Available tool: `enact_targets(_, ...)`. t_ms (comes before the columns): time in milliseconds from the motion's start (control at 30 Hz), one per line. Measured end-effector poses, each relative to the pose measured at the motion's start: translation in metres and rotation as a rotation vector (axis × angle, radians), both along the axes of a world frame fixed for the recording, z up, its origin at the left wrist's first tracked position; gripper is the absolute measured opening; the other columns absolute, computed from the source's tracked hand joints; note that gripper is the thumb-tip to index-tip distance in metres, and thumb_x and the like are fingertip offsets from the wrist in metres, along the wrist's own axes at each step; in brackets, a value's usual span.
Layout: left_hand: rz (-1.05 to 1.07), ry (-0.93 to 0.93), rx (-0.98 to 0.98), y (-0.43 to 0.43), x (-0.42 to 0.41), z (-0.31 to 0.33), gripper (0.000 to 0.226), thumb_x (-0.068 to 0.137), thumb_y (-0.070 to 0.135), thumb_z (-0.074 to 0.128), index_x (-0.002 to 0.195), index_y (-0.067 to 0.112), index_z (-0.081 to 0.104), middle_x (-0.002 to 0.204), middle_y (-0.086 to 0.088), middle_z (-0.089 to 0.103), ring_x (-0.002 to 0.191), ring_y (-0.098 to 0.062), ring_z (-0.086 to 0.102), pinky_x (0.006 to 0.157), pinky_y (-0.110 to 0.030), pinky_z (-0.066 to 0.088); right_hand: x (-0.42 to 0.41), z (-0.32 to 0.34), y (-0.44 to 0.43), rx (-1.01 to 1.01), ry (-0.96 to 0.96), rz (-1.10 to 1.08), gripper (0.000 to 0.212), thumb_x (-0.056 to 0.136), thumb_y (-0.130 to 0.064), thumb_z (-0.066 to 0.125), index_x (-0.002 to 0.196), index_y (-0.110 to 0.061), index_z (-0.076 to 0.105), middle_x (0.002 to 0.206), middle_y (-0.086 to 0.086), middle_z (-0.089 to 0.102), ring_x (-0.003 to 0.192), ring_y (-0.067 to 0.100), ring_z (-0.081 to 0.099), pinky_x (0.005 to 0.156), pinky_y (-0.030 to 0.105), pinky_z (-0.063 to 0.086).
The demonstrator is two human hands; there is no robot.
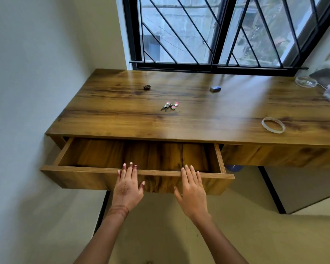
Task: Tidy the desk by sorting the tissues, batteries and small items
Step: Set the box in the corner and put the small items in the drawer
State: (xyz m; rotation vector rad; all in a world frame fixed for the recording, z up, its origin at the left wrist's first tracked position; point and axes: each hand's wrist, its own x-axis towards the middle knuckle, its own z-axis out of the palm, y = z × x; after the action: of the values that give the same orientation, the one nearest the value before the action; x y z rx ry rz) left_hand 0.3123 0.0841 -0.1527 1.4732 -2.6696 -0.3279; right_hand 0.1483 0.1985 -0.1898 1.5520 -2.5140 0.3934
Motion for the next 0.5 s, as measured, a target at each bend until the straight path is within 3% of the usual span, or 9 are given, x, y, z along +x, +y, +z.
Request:
enact_targets(300,0.050,0.075,0.002,0.051,0.029,0.001,0.055,0.094,0.027,0.039,0.144,0.007,0.025,0.154,-0.010,0.021,0.145,-0.025,0.008,0.117,-0.037,0.005,0.031,0.004,0.048,-0.037,0.015,0.013,0.068,0.062,-0.030,0.082,0.121,-0.007,0.058,0.125,0.010,0.061,0.122,0.024,0.052,0.104,0.042,0.032)
enact_targets(500,0.075,0.103,0.005,0.074,0.043,-0.005,0.055,0.095,0.029,0.039,0.143,0.005,0.028,0.152,-0.011,0.026,0.145,-0.025,0.009,0.117,-0.037,0.006,0.044,0.008,0.071,-0.067,0.002,0.031,0.058,0.065,-0.026,0.080,0.117,-0.007,0.062,0.118,0.008,0.065,0.117,0.022,0.057,0.103,0.040,0.036)
